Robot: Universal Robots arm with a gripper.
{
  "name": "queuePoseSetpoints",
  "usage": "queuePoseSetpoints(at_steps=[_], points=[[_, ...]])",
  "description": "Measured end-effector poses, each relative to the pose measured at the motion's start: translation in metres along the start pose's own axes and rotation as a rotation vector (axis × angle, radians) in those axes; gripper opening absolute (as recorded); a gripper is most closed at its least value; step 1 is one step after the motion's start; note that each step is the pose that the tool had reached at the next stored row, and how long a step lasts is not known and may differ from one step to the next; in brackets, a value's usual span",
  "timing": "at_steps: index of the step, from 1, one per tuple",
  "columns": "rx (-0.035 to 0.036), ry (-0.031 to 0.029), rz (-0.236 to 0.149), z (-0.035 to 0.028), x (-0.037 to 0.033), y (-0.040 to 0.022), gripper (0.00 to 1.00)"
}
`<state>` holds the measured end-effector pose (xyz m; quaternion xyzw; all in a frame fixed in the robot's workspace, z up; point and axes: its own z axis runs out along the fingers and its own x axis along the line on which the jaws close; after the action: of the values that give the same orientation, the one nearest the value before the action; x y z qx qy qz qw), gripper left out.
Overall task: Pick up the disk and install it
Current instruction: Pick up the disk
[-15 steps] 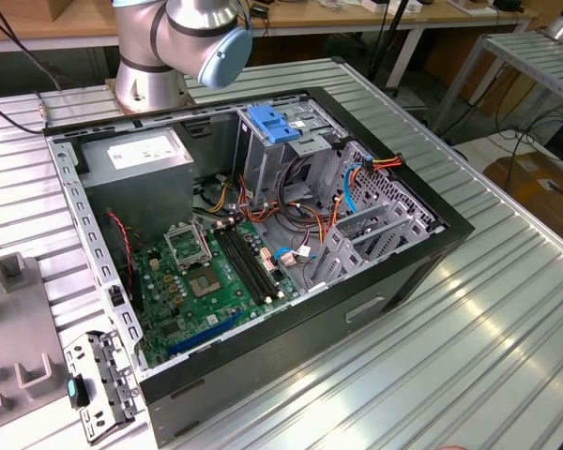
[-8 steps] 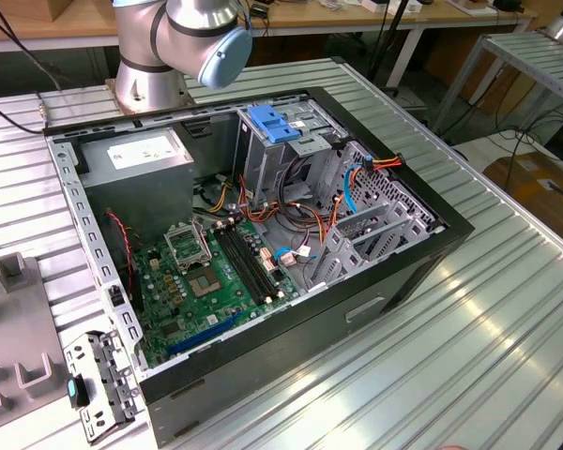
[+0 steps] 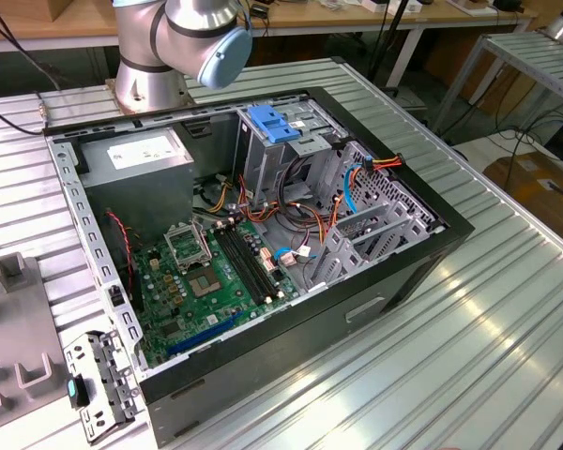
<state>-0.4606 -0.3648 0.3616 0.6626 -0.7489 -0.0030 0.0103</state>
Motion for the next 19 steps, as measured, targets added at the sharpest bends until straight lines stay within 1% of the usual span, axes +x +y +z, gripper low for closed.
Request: queuePoseSetpoints(at_steps=[1, 2, 3, 6, 7, 8, 16, 17, 19], points=[[0.0051, -0.0006, -0.001, 0.0020, 0.0000, 0.0007, 0.48], [0.0081, -0.0010, -0.001, 0.0033, -0.0002, 0.0011, 0.54], [0.0103, -0.0011, -0.001, 0.0042, -0.0006, 0.0015, 0.54], [0.0181, -0.0022, -0.001, 0.0091, -0.0020, 0.0034, 0.72], [0.0197, -0.0023, 0.000, 0.0102, -0.0029, 0.0040, 0.72], [0.0211, -0.0026, -0.001, 0.0132, -0.0036, 0.0051, 0.72], [0.0213, -0.0024, -0.008, 0.0301, -0.0032, 0.0100, 0.72], [0.0213, -0.0025, -0.009, 0.0318, -0.0032, 0.0101, 0.72], [0.0236, -0.0027, -0.009, 0.0325, -0.0031, 0.0109, 0.72]])
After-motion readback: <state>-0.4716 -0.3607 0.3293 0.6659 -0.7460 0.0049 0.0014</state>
